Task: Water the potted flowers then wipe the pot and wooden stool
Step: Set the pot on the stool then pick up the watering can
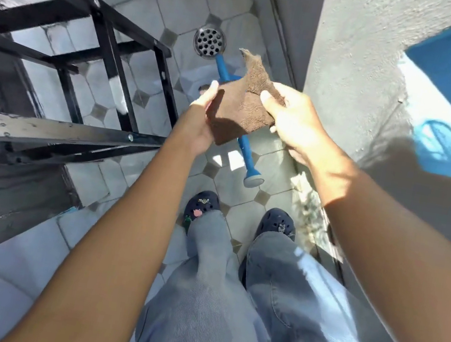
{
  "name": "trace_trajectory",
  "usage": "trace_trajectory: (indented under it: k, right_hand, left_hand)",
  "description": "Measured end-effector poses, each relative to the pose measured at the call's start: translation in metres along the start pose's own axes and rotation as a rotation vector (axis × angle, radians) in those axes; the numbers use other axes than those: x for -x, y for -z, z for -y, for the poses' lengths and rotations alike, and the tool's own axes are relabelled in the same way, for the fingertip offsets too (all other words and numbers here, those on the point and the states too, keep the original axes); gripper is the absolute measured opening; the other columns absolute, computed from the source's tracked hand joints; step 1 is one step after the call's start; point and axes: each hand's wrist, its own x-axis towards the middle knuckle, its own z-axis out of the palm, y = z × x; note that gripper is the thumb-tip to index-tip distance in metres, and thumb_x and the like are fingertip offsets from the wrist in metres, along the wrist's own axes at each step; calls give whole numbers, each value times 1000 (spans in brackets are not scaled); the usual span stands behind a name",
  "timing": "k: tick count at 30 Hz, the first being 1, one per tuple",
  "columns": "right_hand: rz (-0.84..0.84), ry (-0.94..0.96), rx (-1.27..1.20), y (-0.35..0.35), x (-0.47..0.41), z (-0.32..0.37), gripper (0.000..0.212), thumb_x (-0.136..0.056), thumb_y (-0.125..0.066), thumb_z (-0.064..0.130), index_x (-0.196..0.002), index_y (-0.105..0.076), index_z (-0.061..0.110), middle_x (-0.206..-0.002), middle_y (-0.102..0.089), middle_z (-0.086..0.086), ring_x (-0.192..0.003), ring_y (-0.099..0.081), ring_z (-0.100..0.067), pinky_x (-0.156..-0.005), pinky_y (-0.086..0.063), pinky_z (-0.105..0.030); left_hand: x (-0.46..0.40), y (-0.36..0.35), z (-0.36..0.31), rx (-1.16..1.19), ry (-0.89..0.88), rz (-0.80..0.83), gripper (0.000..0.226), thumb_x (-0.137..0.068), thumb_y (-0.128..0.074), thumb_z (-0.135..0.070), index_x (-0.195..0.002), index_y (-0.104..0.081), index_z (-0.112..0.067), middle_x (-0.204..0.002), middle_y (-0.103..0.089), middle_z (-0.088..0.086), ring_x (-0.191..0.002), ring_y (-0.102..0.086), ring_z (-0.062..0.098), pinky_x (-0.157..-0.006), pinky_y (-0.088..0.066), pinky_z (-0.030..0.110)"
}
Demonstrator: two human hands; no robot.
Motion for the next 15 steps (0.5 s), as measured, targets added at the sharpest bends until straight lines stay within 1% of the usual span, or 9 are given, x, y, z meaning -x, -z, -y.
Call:
trace_trajectory:
  k: [2,3,4,6,8,10,12,13,15]
  right_hand:
    - [42,175,253,-19,27,34,58,-71,-69,57,-122,-60,30,-98,-65,12,-90,-60,-15,-89,-52,-44]
    - [97,272,294,-36,35,57,40,-78,-64,49,-114,-63,30,-89,-63,11,-73,-55,-17,-73,-52,-33]
    - [96,319,314,-56,50,83,27,-83,-59,43,-107,-65,31,-83,-59,8,-68,-46,-18,-63,-42,-30]
    - [48,456,348,-87,66,124,20,-87,-56,37,-101,-67,29,-82,-58,3,-70,-44,-19,-62,-37,-34]
    - [27,467,319,-93,45,119,17,-89,-58,28,-102,-70,23,-85,-61,2,-73,-50,-16,-61,-47,-33]
    - [-5,413,339,-100,35,114,17,-91,-59,25,-101,-68,15,-86,-59,1,-77,-52,-15,-70,-59,-37]
    - [-36,391,337,-102,37,111,23,-93,-56,27,-111,-65,17,-99,-61,-1,-89,-57,-16,-82,-60,-44]
    - [-65,400,366,-101,43,110,31,-94,-54,27,-122,-62,16,-113,-62,-1,-100,-59,-18,-88,-57,-45]
    - [-54,425,365,-96,57,109,41,-95,-52,23,-135,-54,12,-138,-55,0,-116,-57,-19,-101,-49,-40]
  left_hand:
    - [-10,4,-5,-52,-156,-220,44,-89,-68,-21,-127,-59,-1,-107,-73,12,-97,-70,30,-89,-56,48]
    - [-17,7,-8,-153,-217,-320,43,-84,-73,-16,-123,-60,-2,-98,-72,8,-93,-69,28,-86,-57,48]
    - [-22,9,-11,-252,-264,-394,41,-82,-75,-14,-120,-61,-5,-92,-70,4,-91,-68,27,-86,-57,46]
    - [-36,10,-12,-360,-372,-456,36,-83,-73,-13,-117,-63,-4,-83,-65,-2,-82,-64,19,-83,-55,36]
    - [-49,13,-11,-408,-428,-474,22,-88,-68,-9,-109,-65,-5,-82,-64,-4,-78,-58,13,-79,-53,30]
    - [-58,18,-8,-469,-449,-454,14,-91,-64,-11,-105,-61,-11,-83,-62,-6,-80,-56,13,-72,-49,14]
    - [-58,21,-1,-606,-404,-437,24,-92,-63,-18,-114,-58,-10,-91,-61,-2,-85,-55,13,-57,-40,1]
    - [-52,20,-1,-676,-386,-437,32,-92,-63,-20,-120,-56,-8,-95,-59,-1,-87,-55,14,-55,-38,1]
    - [-37,18,-2,-790,-380,-456,38,-92,-63,-24,-126,-52,-11,-99,-59,-1,-96,-54,16,-72,-43,12]
